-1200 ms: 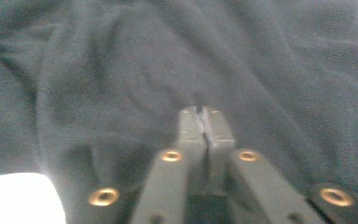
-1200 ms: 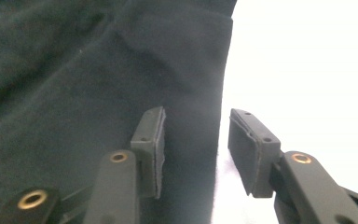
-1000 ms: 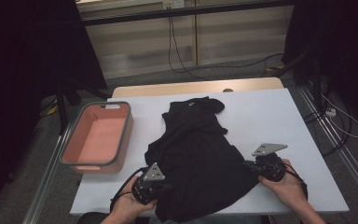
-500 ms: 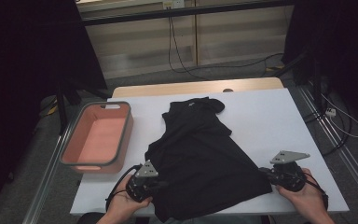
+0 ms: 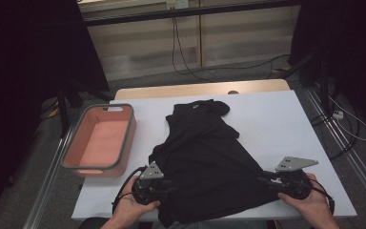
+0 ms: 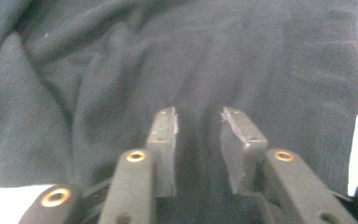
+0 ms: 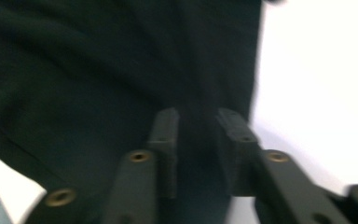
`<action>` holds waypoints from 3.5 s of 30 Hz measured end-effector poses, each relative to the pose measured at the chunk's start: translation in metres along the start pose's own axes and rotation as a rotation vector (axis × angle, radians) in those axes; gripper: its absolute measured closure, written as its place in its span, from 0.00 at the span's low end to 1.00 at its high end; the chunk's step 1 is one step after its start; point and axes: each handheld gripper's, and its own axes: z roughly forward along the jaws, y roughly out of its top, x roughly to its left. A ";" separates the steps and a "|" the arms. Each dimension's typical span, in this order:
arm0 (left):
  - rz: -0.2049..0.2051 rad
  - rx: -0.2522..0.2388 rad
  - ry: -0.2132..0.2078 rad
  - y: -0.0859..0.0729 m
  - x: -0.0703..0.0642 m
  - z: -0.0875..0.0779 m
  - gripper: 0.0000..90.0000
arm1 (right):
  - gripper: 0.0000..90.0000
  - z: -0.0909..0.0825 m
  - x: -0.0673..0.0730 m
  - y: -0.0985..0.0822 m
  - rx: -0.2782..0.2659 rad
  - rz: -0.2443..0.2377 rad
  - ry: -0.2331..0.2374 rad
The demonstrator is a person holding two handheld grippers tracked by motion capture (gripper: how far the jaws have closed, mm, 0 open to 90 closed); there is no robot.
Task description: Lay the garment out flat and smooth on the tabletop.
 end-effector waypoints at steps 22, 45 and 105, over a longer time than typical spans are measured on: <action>0.138 0.061 -0.008 0.007 -0.033 0.029 0.63 | 0.50 0.068 0.040 0.043 0.100 -0.108 0.232; 0.128 0.091 -0.090 0.002 -0.039 0.021 1.00 | 1.00 0.052 0.061 0.031 0.138 -0.181 0.224; 0.084 0.074 -0.049 0.018 -0.011 0.037 1.00 | 0.98 0.073 0.035 0.046 0.089 -0.132 0.117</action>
